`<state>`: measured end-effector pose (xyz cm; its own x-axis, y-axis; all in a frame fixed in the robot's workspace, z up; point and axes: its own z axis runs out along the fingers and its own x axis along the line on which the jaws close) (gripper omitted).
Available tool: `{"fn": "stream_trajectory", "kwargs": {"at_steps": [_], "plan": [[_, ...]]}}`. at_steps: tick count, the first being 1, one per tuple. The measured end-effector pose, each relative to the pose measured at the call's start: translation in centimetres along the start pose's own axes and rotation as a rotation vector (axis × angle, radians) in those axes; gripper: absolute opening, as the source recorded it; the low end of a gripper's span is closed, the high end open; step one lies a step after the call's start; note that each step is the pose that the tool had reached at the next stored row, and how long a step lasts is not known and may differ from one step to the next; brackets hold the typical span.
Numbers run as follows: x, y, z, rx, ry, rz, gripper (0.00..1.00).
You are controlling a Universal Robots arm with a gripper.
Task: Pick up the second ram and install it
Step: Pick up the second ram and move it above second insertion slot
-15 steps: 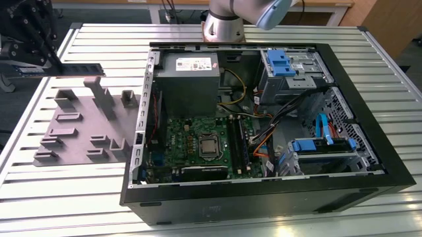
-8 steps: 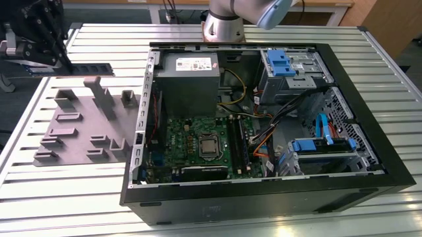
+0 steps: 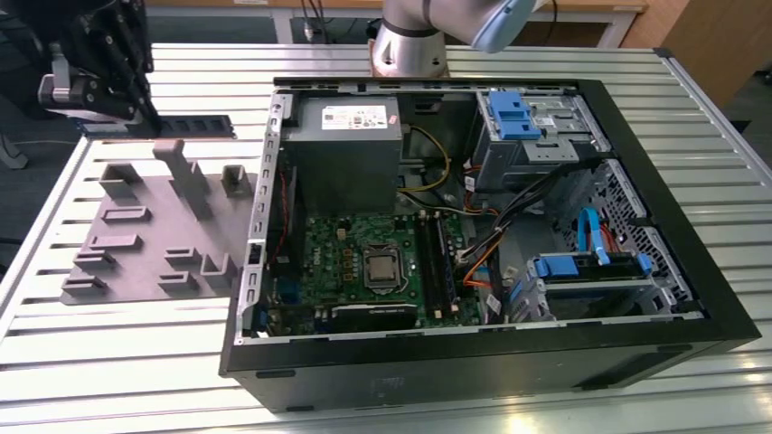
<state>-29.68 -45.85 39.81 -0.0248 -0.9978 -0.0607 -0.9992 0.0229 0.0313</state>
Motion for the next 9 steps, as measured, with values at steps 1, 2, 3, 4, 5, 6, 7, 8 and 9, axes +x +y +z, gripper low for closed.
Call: {"fn": "stream_trajectory", "kwargs": {"at_steps": [1, 2, 3, 4, 5, 6, 7, 8, 9], "plan": [[-0.01, -0.28, -0.01, 0.0000, 0.0000, 0.000, 0.14], [-0.01, -0.56, -0.02, -0.0001, 0.0000, 0.000, 0.14], [-0.02, -0.86, -0.03, -0.0001, 0.0001, 0.000, 0.14], [-0.03, -1.13, -0.03, 0.0000, 0.0000, 0.000, 0.14], [-0.04, -1.40, -0.04, -0.0001, 0.0001, 0.000, 0.14], [-0.04, -1.65, -0.05, 0.0000, 0.0000, 0.000, 0.14], [-0.05, -1.88, -0.05, 0.0000, 0.0000, 0.000, 0.14], [-0.05, -2.09, -0.06, 0.0000, 0.0000, 0.000, 0.14], [-0.06, -2.30, -0.06, 0.0000, 0.0000, 0.000, 0.14]]}}
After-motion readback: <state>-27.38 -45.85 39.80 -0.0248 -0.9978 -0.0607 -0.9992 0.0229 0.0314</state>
